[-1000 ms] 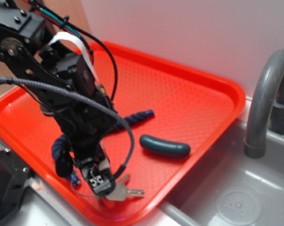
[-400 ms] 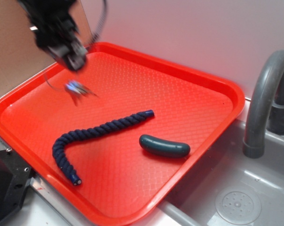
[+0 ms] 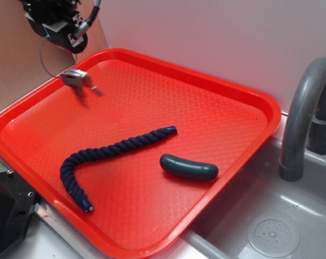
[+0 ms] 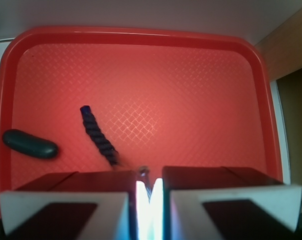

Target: Grab the silver keys.

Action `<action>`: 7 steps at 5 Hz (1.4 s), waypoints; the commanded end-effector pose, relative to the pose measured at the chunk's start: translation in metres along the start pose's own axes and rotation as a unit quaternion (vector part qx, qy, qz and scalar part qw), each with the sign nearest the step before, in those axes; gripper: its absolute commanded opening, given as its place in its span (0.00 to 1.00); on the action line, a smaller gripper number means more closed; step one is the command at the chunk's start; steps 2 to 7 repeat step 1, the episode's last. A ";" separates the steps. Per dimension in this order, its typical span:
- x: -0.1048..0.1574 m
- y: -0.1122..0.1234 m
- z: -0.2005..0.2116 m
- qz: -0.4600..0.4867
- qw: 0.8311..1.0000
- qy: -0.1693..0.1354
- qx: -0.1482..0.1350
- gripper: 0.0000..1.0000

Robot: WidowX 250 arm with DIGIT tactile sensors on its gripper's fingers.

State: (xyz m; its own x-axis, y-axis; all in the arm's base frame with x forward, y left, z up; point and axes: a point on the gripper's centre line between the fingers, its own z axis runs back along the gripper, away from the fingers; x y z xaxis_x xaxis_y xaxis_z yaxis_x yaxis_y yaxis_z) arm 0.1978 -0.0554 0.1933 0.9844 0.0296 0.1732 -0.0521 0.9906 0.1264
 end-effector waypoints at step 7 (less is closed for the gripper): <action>-0.005 -0.005 0.011 0.023 1.000 -0.021 -0.001 0.00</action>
